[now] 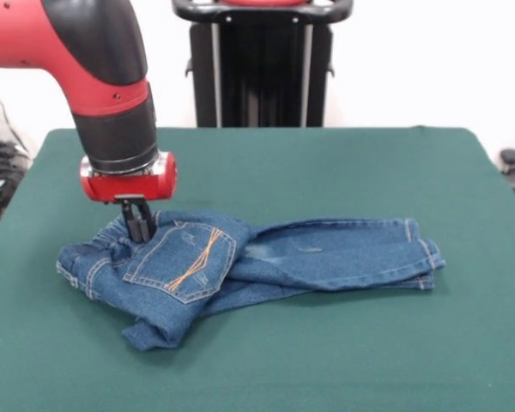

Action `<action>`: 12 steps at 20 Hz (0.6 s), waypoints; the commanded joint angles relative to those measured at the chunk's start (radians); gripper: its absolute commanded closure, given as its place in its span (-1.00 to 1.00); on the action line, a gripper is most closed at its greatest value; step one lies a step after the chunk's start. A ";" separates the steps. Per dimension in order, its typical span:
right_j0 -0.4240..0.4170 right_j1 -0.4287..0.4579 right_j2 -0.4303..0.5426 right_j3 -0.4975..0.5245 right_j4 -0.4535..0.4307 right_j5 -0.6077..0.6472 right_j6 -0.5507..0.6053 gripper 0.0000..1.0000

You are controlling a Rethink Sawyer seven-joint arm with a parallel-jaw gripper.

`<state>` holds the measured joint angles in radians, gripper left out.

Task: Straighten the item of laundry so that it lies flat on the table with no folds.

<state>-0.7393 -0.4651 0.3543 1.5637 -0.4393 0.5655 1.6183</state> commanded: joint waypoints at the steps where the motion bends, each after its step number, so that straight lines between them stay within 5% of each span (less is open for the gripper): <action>1: -0.003 0.059 0.113 0.025 -0.058 -0.016 -0.133 1.00; 4: -0.009 0.060 0.121 0.027 -0.073 -0.029 -0.136 1.00; 5: -0.008 0.060 0.119 0.027 -0.073 -0.030 -0.125 -1.00; 12: -0.018 0.054 0.125 0.044 -0.079 -0.054 -0.111 -1.00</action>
<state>-0.7746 -0.4639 0.3901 1.5642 -0.4404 0.5659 1.6183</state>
